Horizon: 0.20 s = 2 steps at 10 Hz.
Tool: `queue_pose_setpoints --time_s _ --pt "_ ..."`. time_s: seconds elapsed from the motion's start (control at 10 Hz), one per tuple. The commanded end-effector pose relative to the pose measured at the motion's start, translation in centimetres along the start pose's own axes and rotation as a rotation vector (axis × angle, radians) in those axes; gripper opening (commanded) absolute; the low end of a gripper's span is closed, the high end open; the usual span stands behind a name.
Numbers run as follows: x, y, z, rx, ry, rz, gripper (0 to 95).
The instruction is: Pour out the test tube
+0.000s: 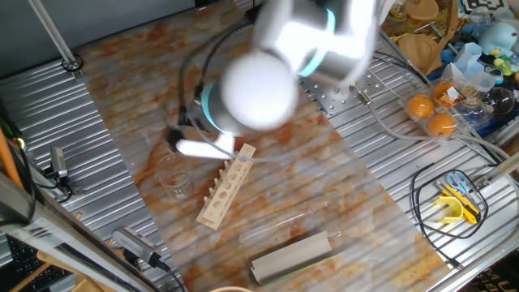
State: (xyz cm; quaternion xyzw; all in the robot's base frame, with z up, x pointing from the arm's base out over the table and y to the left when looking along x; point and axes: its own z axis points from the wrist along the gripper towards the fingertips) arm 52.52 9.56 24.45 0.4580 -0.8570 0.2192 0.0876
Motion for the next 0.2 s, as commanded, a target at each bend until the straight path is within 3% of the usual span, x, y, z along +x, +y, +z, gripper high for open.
queue_pose_setpoints --time_s 0.1,0.2 --pt "0.16 -0.26 1.05 -0.164 -0.083 0.232 0.0" --pt "0.17 -0.26 1.19 -0.193 -0.086 0.278 0.0"
